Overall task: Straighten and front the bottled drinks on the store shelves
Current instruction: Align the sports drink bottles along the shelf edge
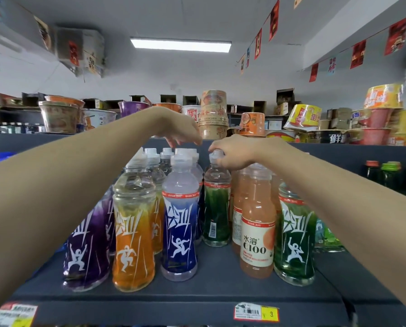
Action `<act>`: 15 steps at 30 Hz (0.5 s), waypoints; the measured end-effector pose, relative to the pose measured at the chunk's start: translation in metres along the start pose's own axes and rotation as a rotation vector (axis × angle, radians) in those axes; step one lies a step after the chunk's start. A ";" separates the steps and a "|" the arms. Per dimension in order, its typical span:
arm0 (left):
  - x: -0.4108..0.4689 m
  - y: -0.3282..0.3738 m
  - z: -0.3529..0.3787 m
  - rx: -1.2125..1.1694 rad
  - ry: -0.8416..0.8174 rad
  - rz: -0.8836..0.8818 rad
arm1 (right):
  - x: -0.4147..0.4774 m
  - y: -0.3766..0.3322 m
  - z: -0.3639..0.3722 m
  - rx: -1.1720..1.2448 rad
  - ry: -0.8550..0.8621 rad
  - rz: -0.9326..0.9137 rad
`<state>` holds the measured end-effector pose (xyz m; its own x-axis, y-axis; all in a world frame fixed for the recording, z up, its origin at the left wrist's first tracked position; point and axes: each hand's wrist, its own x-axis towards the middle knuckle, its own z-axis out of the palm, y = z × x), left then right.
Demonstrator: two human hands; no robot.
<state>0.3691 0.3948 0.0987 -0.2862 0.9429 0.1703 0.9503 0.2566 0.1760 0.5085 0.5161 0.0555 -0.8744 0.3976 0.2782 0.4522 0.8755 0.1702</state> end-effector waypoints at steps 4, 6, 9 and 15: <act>0.006 0.001 0.002 0.031 -0.117 -0.067 | 0.004 0.006 0.000 0.147 0.030 0.018; 0.011 0.000 0.006 0.076 -0.109 -0.061 | 0.005 0.007 0.000 0.159 0.058 0.034; 0.015 -0.002 0.010 0.116 -0.048 -0.052 | 0.004 0.005 -0.001 0.101 0.066 0.031; 0.005 0.002 0.008 0.044 -0.065 -0.048 | -0.001 -0.003 -0.006 -0.043 0.058 0.048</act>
<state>0.3710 0.4016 0.0921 -0.3238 0.9409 0.0988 0.9408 0.3092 0.1392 0.5091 0.5119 0.0603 -0.8404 0.4210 0.3414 0.5015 0.8428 0.1952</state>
